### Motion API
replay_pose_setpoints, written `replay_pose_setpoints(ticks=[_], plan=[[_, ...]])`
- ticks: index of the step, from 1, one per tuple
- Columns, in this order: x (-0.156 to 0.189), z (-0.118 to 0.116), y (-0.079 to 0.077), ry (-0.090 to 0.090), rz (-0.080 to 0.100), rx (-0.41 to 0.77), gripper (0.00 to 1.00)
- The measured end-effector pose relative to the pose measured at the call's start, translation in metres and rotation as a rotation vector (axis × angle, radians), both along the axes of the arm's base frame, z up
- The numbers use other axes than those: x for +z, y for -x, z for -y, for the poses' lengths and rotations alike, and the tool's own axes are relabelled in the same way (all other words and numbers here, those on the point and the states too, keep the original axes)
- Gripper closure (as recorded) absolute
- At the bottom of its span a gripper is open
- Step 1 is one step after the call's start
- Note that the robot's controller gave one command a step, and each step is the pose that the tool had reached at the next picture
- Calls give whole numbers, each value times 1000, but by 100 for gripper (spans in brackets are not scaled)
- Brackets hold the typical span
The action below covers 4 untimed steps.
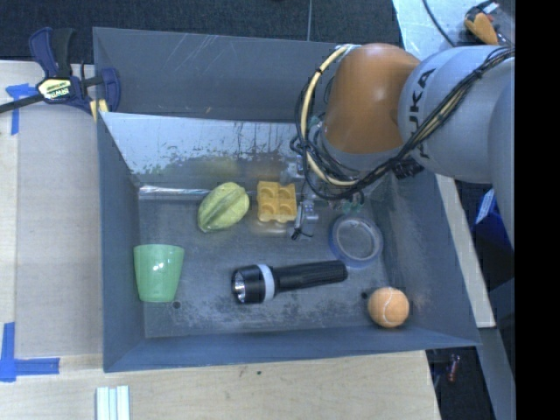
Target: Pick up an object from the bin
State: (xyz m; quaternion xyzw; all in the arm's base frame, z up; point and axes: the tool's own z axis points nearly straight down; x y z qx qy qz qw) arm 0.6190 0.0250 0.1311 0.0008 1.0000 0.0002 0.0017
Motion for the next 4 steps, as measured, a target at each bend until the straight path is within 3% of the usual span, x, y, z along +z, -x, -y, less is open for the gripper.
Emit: replay_pose_setpoints(ticks=[1, 2, 3, 4], plan=[[0, 0, 0, 0, 0, 0, 0], [117, 2, 0, 0, 1, 15, 0], [27, -1, -3, 0, 1, -14, 0], [69, -28, -8, 0, 26, 53, 100]])
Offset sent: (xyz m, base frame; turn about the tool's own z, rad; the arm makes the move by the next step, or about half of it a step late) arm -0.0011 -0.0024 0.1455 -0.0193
